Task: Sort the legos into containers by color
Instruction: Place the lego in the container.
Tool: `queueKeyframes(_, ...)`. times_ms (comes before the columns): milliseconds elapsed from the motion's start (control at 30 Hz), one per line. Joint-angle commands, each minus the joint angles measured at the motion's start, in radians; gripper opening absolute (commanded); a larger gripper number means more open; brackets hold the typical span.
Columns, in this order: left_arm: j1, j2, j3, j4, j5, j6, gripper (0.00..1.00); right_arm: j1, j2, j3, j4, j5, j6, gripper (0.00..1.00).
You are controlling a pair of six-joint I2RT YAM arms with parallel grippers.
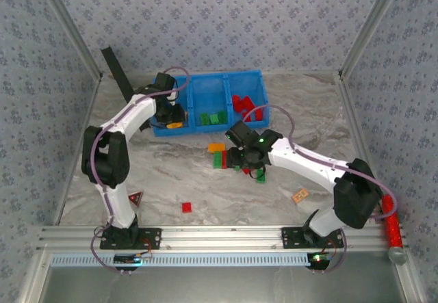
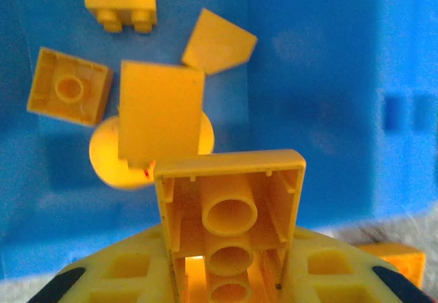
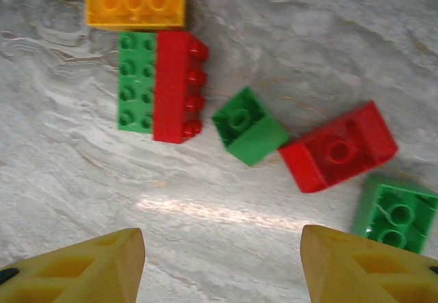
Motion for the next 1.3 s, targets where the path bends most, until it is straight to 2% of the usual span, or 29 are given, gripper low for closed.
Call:
queueKeyframes(0,0.018,0.049,0.07,0.008,0.007,0.025,0.24,0.028,0.05,0.091,-0.011,0.018,0.035,0.63)
queueKeyframes(167,0.033,0.104,0.092,0.02,0.014,0.01,0.24,0.066,0.126,0.144,-0.069,0.031,0.048,0.63)
queueKeyframes(300,0.033,0.132,0.106,0.031,0.026,0.0,0.25,0.071,0.128,0.129,-0.086,0.057,0.043,0.63)
queueKeyframes(433,0.032,0.151,0.115,0.03,0.043,-0.001,0.27,0.087,0.151,0.149,-0.151,0.159,-0.182,0.62)
queueKeyframes(533,0.032,0.161,0.114,0.029,0.05,0.0,0.29,0.067,0.14,0.12,-0.152,0.173,-0.337,0.62)
queueKeyframes(667,0.03,0.169,0.119,0.019,0.05,-0.003,0.34,0.015,0.136,0.076,-0.108,0.15,-0.514,0.63)
queueKeyframes(833,0.027,0.142,0.125,-0.002,0.04,-0.003,0.47,-0.036,0.147,0.062,-0.019,0.097,-0.647,0.63)
queueKeyframes(1033,0.026,0.086,0.164,-0.053,0.024,0.006,0.57,-0.065,0.203,0.062,0.064,0.031,-0.728,0.63)
queueKeyframes(1267,0.024,-0.005,0.178,-0.101,0.025,0.008,0.61,-0.07,0.257,0.02,0.108,-0.02,-0.756,0.64)
